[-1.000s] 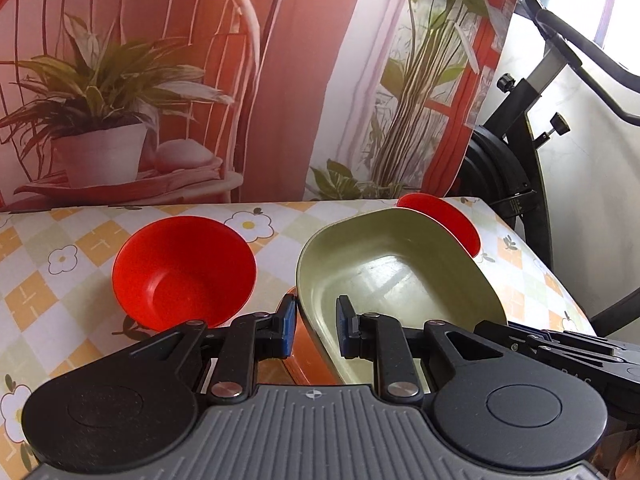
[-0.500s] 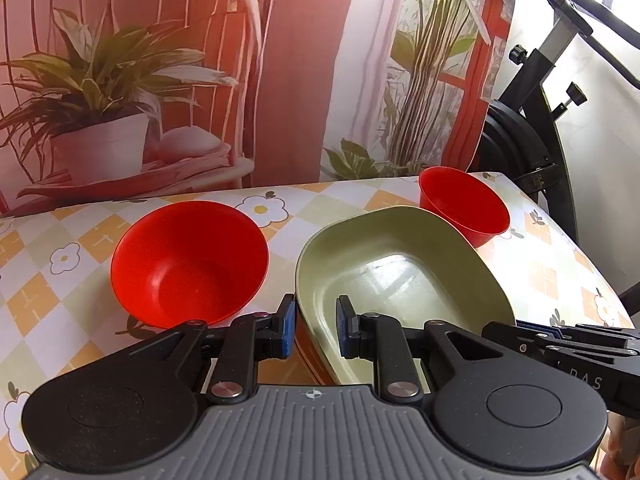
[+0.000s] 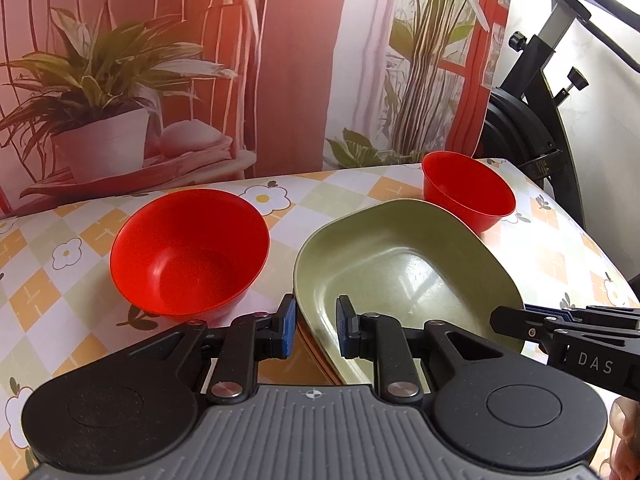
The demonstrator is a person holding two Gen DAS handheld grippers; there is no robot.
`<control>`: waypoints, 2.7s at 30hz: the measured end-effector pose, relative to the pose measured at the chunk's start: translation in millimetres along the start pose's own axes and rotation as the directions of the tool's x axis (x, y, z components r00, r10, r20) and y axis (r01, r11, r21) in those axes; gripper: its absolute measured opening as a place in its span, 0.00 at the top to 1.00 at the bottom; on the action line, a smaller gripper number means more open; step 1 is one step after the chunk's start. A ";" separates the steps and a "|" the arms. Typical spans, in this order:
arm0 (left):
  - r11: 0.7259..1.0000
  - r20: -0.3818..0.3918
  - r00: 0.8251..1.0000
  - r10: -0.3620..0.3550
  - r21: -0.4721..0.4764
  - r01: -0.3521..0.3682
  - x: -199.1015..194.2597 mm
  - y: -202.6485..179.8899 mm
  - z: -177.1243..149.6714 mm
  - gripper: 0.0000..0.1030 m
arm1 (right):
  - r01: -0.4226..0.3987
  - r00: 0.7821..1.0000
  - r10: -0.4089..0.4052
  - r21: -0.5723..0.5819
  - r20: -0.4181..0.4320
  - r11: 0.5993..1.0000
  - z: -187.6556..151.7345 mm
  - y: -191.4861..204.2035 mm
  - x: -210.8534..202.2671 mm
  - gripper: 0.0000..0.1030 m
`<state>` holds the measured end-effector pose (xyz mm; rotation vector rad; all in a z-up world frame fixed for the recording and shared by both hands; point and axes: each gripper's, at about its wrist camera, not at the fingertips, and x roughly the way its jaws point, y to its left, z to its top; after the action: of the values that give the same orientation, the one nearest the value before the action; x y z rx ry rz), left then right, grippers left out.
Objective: Organize plates and bowls
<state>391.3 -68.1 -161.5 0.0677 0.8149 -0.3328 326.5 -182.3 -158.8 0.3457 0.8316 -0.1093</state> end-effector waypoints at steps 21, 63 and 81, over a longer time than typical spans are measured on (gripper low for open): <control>1.000 0.025 1.000 -0.011 0.015 0.011 -12.4 -4.6 -3.9 0.78 | -0.007 0.998 0.007 -0.003 0.056 1.000 0.3 -9.0 -14.1 0.97; 0.987 0.071 0.985 -0.159 0.006 0.159 46.7 -59.5 73.9 0.57 | 0.033 0.981 -0.053 0.109 0.188 0.993 70.0 -101.9 23.9 0.73; 0.979 -0.029 0.978 -0.205 0.016 0.205 116.4 -95.0 85.1 0.58 | 0.033 0.978 -0.066 0.165 0.196 0.986 76.2 -116.0 60.5 0.80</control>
<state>495.1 -204.7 -180.8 0.0053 0.8481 -0.5353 394.2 -315.0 -186.1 0.4584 0.6325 -0.2555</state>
